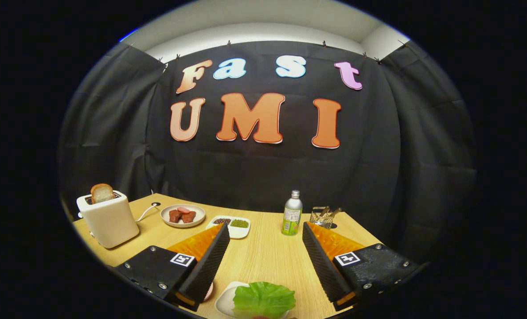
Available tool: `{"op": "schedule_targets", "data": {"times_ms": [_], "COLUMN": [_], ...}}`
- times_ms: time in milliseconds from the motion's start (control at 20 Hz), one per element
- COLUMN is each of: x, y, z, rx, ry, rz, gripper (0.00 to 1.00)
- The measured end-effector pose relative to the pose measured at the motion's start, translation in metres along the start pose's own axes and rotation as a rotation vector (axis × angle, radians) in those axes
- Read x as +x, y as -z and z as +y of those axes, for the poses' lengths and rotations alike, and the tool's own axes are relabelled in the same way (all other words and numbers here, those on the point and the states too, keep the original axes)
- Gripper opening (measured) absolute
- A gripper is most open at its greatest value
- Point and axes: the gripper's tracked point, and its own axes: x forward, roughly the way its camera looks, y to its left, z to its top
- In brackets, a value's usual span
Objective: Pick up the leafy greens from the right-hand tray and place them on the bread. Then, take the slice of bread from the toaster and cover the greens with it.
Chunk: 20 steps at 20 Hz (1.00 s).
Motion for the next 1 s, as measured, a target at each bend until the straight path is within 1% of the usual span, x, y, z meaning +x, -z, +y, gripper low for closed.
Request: {"op": "schedule_targets", "data": {"times_ms": [100, 150, 500, 700, 800, 1000], "x": [0.003, 0.004, 0.000, 0.001, -0.006, -0.009], "y": [0.011, 0.022, 0.080, 0.120, 0.136, 0.161], "z": [-0.004, -0.003, 0.012, 0.015, 0.017, 0.022], "rx": [-0.009, -0.011, -0.014, -0.019, -0.005, -0.009], "ry": [0.027, 0.025, -0.046, -0.048, -0.053, -0.076], "rz": [0.045, 0.081, 0.355, 0.521, 0.595, 0.695], "gripper": [0.99, 0.99, 0.99, 0.98, 0.98, 0.98]}}
